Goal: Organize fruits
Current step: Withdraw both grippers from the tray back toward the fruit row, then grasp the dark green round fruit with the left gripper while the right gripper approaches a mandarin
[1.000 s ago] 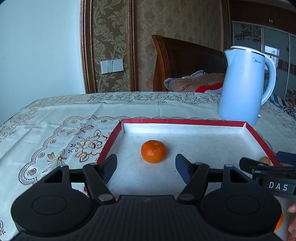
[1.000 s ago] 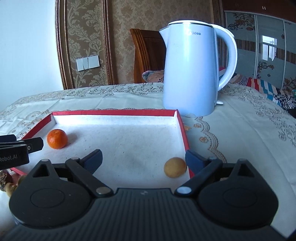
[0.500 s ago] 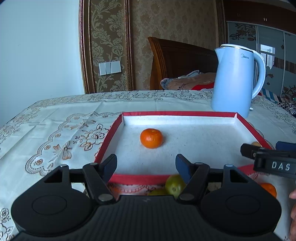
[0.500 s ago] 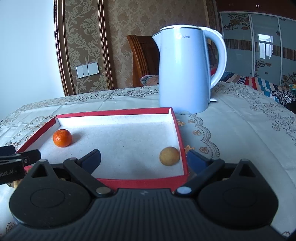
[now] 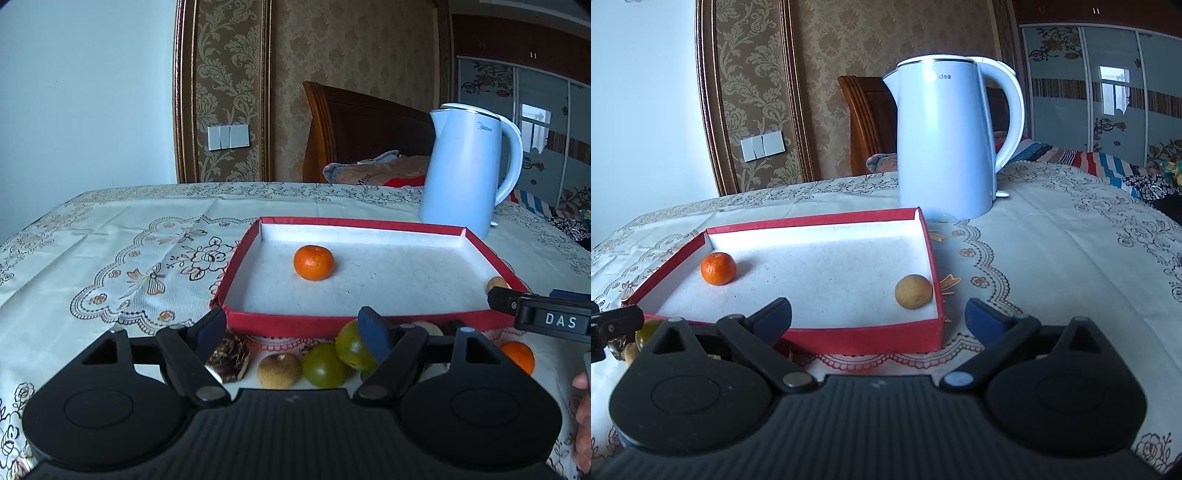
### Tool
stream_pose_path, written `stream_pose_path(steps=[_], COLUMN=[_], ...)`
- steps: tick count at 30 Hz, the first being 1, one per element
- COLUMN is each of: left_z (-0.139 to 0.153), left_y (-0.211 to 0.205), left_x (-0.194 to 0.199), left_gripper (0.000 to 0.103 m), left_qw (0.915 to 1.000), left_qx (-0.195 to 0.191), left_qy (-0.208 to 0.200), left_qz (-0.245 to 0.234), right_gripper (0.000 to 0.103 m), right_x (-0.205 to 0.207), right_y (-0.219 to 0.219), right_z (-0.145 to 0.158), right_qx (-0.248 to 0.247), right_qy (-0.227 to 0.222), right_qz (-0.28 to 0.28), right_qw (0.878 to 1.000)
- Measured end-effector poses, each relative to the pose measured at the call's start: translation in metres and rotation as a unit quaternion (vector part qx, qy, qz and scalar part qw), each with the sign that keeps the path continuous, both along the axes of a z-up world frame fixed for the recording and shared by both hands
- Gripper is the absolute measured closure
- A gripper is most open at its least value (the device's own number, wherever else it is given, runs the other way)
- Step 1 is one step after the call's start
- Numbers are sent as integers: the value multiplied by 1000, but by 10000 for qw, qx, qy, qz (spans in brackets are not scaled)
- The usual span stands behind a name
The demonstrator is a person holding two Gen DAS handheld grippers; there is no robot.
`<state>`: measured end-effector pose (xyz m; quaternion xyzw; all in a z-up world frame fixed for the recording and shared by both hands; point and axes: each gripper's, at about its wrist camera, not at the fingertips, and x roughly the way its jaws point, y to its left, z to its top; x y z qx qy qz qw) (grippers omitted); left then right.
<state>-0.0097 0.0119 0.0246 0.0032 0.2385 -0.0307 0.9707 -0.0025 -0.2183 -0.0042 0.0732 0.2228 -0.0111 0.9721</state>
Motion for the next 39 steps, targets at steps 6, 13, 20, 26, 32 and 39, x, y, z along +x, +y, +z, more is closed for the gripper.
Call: stream_pose_path(steps=[6,13,20,26,32,39], left_z=[-5,-12,-16,-17,-18,-19], left_y=[8,17,32,39,30,18], left_x=[-22,-44,-42,-46,-53,-57], left_gripper=[25,25,25,25,24,23], left_qw=[9996,9994,9996,9995,9993,9986], left_qx=[-8,118,8,-68,-38,35], left_qy=[135,198,253,301,258,249], left_qz=[-254,-273,-102,-84,-268,-470], right_gripper=[3,0,0,0,0,0], right_x=[-14,-29,-38,-38,-36,-37], right_y=[-4,-15,-11,-14,-14,-14], right_z=[-5,-7,-5,-7,-8,-8], right_qx=[127,437,307,390,411,432], right_qy=[68,-123,-199,-158,-111,-169], right_qz=[60,-8,4,-7,-5,-28], right_qw=[9999,9990,9993,9991,9991,9989])
